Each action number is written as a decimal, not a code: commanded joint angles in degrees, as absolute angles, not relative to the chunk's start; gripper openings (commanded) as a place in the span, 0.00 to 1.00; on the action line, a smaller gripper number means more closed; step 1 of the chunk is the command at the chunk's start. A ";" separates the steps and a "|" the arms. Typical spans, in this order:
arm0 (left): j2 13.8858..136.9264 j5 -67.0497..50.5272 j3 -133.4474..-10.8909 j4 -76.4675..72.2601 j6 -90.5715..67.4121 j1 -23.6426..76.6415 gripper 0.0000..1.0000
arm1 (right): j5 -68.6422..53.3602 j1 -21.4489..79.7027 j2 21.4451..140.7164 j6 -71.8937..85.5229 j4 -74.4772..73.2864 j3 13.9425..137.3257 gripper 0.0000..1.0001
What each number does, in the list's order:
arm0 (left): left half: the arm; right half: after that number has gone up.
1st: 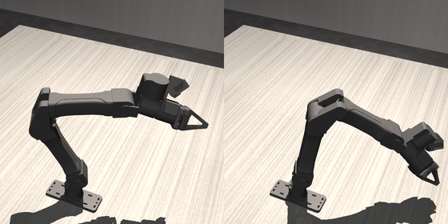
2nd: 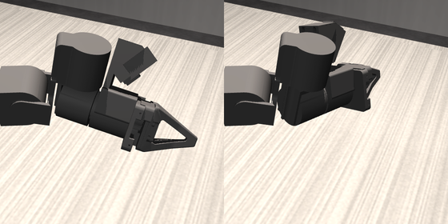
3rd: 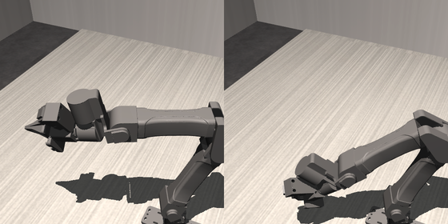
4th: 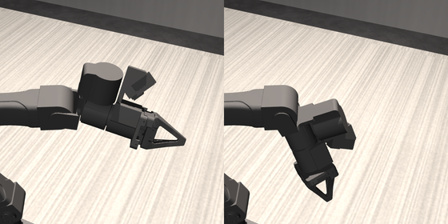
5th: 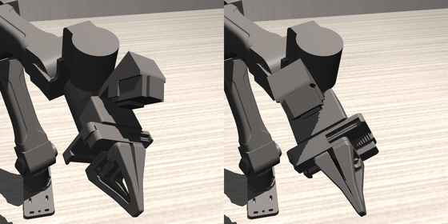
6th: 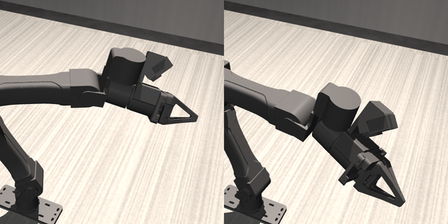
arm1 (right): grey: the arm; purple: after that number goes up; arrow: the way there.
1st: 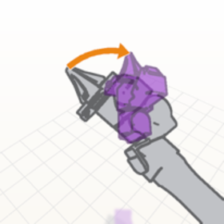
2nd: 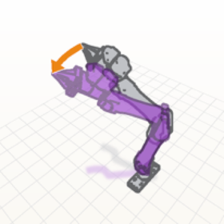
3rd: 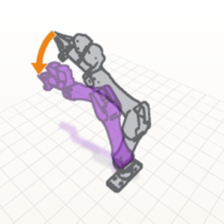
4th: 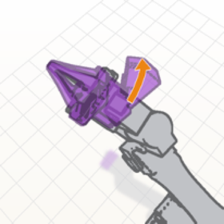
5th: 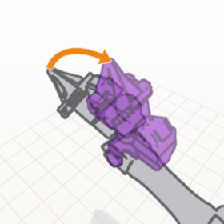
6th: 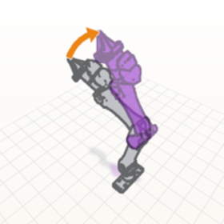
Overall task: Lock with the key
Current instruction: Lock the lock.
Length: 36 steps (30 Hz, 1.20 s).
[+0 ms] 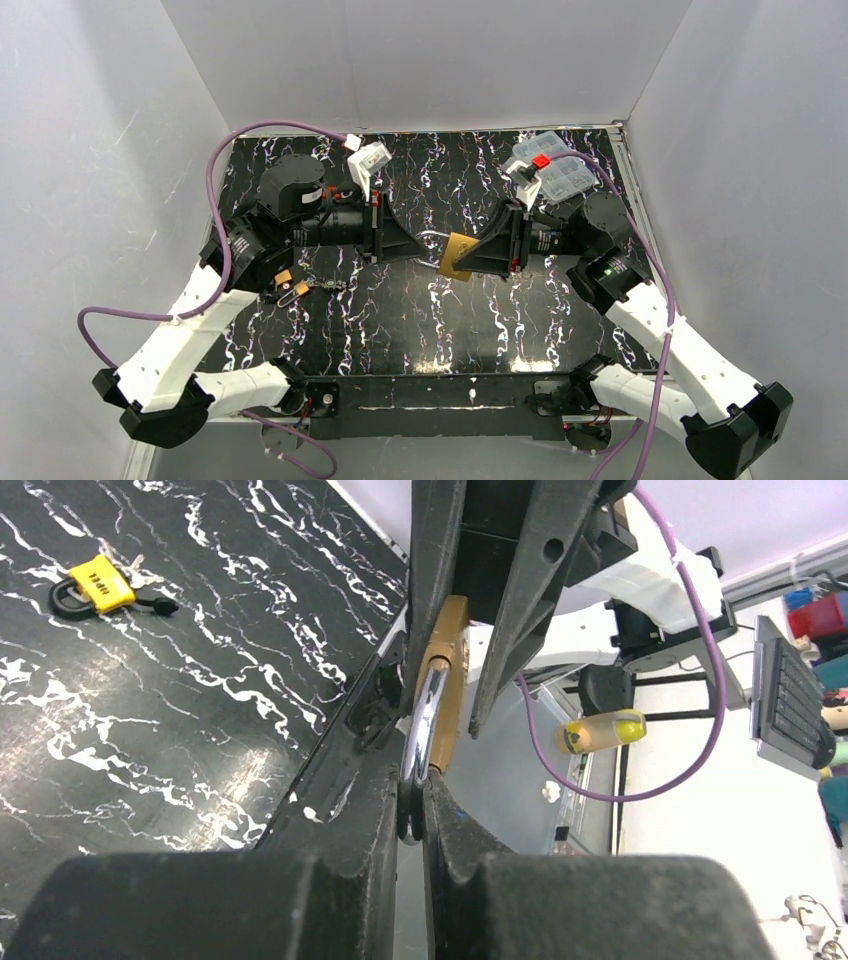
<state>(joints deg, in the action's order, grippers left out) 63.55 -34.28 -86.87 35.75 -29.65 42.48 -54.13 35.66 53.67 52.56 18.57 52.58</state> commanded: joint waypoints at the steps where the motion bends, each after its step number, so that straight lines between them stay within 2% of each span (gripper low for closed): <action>1: 64.40 -32.53 -90.16 33.93 -34.28 42.11 0.00 | -49.99 34.80 52.03 47.28 17.82 53.48 0.52; 3: 64.58 -31.55 -92.47 33.84 -35.14 41.86 0.00 | -49.69 33.43 51.00 47.47 18.91 51.81 0.65; 5: 65.08 -30.95 -95.15 34.37 -35.63 41.86 0.00 | -50.12 31.64 49.95 48.64 21.08 49.94 0.70; 10: 66.98 -32.76 -101.46 35.81 -36.15 41.91 0.00 | -52.74 28.68 48.64 54.01 31.16 45.87 0.72; 13: 67.45 -33.34 -102.99 35.82 -36.54 41.89 0.00 | -52.84 28.65 49.04 54.79 33.41 45.29 0.70; 18: 68.21 -33.80 -104.06 35.88 -36.88 41.88 0.00 | -52.87 28.65 50.23 55.91 35.48 46.36 0.57; 21: 68.42 -33.81 -104.24 36.04 -36.90 41.89 0.00 | -52.95 28.67 50.53 55.95 35.37 47.29 0.55; 24: 68.47 -33.71 -104.25 35.95 -36.83 41.91 0.00 | -53.00 28.70 50.76 55.75 34.97 47.91 0.48; 26: 68.43 -33.69 -104.23 35.74 -36.91 41.92 0.00 | -53.16 28.66 50.96 55.85 34.90 48.07 0.37; 30: 68.34 -33.28 -104.25 35.75 -36.72 41.91 0.00 | -53.33 28.65 51.27 55.62 34.02 47.93 0.04; 31: 68.21 -32.97 -104.26 35.81 -36.49 41.83 0.00 | -53.35 28.65 51.13 55.29 33.66 47.88 0.01; 36: 68.07 -30.63 -106.33 39.18 -33.46 41.68 0.00 | -52.87 28.61 49.88 53.43 30.57 47.48 0.01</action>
